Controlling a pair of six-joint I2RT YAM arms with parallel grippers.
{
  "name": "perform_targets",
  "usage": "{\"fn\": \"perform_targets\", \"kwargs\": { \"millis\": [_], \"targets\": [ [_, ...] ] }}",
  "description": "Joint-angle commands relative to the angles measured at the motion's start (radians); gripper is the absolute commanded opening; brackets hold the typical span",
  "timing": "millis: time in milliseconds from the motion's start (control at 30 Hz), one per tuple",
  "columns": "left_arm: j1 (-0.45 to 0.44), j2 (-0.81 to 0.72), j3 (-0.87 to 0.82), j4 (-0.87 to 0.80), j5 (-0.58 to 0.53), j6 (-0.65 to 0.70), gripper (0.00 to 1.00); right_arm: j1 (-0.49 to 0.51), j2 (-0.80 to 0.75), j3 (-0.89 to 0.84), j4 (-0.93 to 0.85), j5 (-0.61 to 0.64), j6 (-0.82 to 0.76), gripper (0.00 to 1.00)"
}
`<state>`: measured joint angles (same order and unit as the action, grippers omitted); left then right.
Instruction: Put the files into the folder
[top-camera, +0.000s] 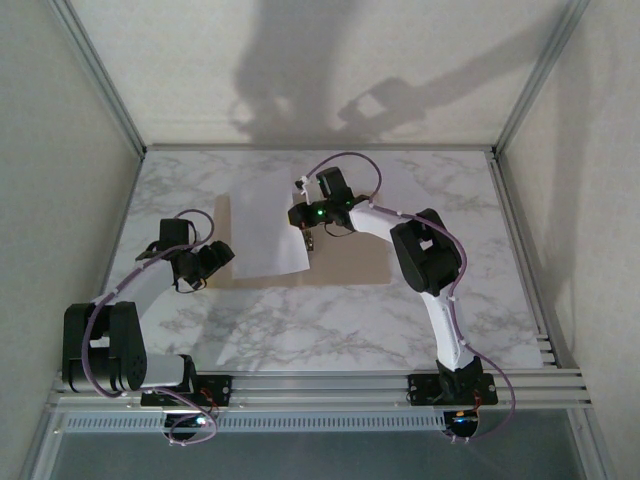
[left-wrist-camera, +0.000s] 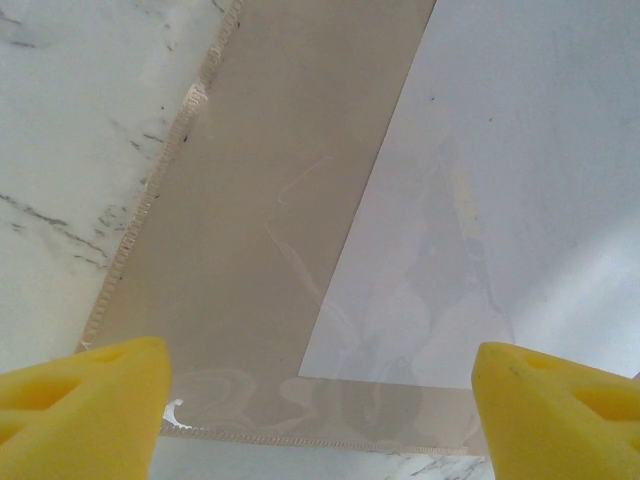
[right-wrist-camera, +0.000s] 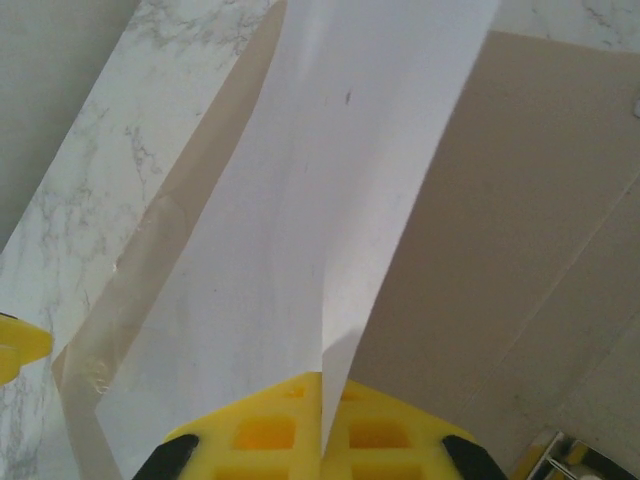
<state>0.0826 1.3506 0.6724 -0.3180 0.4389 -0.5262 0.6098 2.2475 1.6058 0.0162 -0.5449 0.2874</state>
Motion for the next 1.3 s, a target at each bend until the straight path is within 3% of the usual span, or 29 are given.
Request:
{"fn": "perform_targets", "kwargs": {
  "millis": [0, 1267],
  "targets": [
    [0.011, -0.011, 0.001, -0.002, 0.012, 0.014, 0.79, 0.016, -0.045, -0.024, 0.044, 0.002, 0.03, 0.04],
    [0.011, -0.005, 0.003, -0.004, 0.012, 0.015, 0.79, 0.066, 0.007, -0.058, 0.197, 0.016, 0.174, 0.04]
  ]
}}
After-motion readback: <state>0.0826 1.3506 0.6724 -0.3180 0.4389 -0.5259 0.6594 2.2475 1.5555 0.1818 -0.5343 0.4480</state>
